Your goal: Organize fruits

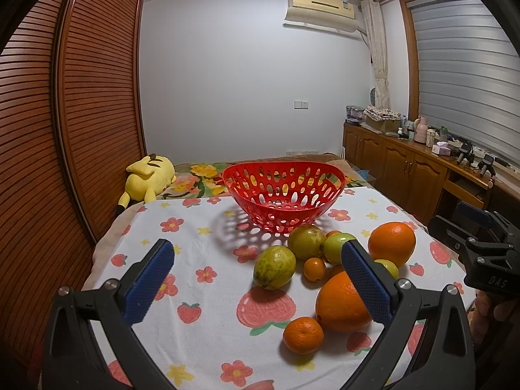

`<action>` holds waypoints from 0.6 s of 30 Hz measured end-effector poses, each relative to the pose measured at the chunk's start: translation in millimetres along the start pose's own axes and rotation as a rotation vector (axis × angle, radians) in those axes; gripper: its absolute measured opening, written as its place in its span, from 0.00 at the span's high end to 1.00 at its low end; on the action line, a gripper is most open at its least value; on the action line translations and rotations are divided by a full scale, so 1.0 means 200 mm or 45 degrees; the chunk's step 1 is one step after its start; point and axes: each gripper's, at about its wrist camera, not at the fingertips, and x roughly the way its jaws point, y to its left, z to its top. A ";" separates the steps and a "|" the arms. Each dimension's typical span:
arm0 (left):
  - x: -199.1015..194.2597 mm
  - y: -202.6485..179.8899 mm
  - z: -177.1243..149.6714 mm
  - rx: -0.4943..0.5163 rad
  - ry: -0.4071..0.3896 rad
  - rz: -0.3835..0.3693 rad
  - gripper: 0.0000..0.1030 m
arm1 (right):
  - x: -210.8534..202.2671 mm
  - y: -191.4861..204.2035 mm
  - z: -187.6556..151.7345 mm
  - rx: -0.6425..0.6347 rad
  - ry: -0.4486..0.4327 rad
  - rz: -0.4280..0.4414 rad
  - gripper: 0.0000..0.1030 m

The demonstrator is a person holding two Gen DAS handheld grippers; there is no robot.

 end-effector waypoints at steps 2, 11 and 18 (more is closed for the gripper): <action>-0.02 -0.01 0.02 0.000 0.001 -0.001 0.00 | 0.00 0.00 0.00 -0.001 0.001 0.001 0.00; -0.03 -0.01 0.02 0.000 0.000 -0.002 0.00 | 0.00 0.01 0.00 -0.001 0.003 0.004 0.00; -0.02 -0.01 0.01 -0.001 -0.002 -0.001 0.00 | 0.01 0.02 0.00 -0.002 0.005 0.007 0.00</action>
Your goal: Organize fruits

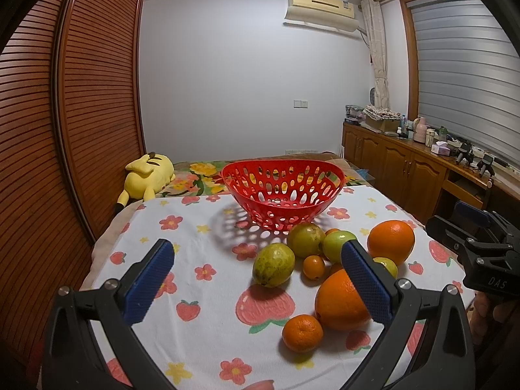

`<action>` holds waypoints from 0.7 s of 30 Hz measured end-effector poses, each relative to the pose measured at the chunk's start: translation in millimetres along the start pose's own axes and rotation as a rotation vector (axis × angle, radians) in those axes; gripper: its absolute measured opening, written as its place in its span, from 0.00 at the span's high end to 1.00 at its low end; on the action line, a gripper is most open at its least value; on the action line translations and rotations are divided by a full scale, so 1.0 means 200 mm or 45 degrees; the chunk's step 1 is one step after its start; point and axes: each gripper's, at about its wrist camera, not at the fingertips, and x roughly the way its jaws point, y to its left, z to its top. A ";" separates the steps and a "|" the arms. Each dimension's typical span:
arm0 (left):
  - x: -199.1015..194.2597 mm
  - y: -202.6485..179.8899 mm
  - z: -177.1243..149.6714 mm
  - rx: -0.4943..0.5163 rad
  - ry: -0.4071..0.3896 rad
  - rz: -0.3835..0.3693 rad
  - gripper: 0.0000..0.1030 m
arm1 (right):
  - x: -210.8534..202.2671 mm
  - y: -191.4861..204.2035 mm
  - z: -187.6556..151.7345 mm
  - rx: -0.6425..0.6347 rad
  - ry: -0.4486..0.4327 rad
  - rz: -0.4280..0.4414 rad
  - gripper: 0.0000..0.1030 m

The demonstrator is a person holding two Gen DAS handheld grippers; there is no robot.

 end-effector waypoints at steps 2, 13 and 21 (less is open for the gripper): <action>-0.01 0.00 0.00 -0.001 0.001 0.000 0.00 | 0.01 0.00 0.00 0.001 0.002 0.002 0.00; -0.02 -0.01 0.00 0.000 0.003 -0.001 0.00 | 0.00 0.01 -0.01 -0.003 0.006 0.022 0.00; -0.01 -0.01 -0.04 -0.002 0.033 -0.006 0.00 | 0.03 0.01 -0.02 -0.008 0.025 0.037 0.00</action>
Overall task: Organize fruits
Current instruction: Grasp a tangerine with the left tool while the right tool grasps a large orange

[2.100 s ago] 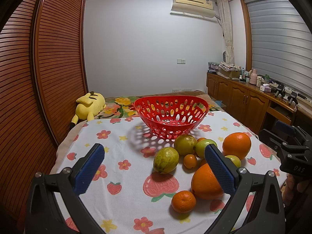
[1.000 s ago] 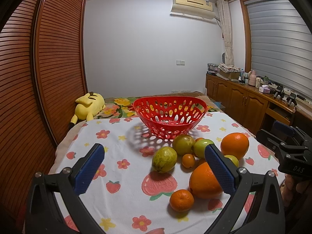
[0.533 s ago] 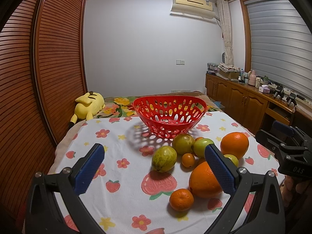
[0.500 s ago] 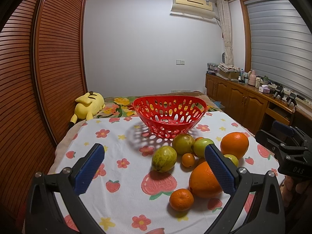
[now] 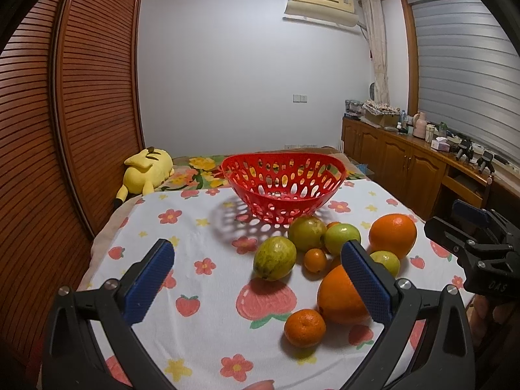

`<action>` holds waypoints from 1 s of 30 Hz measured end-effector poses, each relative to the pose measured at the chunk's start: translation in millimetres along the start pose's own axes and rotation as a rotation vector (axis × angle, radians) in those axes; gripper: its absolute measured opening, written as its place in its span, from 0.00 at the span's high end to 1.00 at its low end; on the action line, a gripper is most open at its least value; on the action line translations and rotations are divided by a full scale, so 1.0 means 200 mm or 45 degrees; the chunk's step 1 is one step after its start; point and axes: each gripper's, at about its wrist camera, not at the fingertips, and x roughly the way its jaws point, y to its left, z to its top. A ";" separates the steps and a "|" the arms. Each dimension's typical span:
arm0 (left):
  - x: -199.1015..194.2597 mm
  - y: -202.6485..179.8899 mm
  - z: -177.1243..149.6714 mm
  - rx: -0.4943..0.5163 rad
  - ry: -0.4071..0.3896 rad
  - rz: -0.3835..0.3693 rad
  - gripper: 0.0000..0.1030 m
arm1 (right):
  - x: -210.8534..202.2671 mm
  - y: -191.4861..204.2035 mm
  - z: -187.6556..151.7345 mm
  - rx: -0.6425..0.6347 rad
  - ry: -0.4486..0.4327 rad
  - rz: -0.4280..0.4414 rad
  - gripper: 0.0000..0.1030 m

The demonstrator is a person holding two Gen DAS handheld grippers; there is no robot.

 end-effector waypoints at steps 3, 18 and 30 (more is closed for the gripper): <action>0.02 0.01 -0.03 -0.005 0.026 0.003 0.00 | 0.02 0.00 -0.01 0.002 0.018 0.012 0.00; 0.21 0.07 -0.18 -0.006 0.203 -0.071 0.00 | 0.16 0.06 -0.13 -0.050 0.153 0.107 0.00; 0.31 0.04 -0.27 0.001 0.352 -0.243 0.09 | 0.19 0.05 -0.18 -0.041 0.208 0.129 0.01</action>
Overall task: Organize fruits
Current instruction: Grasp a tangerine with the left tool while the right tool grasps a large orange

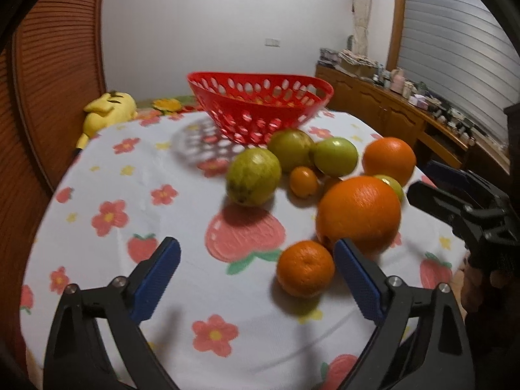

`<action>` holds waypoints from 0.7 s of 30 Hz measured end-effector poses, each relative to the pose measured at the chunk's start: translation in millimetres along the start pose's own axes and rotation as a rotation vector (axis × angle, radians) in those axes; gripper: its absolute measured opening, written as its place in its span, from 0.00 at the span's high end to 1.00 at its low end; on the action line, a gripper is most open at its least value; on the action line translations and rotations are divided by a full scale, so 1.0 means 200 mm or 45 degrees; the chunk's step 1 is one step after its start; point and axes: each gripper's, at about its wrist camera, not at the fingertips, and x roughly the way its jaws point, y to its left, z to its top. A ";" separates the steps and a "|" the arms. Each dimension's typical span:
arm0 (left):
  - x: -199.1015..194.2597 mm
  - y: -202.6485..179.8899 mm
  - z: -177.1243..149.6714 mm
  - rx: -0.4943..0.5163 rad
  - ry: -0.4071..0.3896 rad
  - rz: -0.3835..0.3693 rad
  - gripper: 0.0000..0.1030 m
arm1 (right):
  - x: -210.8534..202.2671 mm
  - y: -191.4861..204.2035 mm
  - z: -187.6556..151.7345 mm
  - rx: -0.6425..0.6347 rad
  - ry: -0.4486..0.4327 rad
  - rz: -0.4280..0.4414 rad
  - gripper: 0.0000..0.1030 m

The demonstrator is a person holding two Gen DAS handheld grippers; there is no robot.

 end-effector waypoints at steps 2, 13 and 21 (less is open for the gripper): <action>0.01 -0.01 -0.01 0.007 0.030 -0.038 0.13 | 0.01 -0.01 0.00 0.004 0.005 -0.001 0.01; 0.12 -0.04 -0.05 0.024 0.155 -0.166 0.32 | 0.02 -0.01 0.01 -0.003 0.021 0.017 0.01; 0.14 -0.03 -0.06 0.009 0.168 -0.277 0.56 | 0.05 0.01 0.00 -0.023 0.054 0.062 0.01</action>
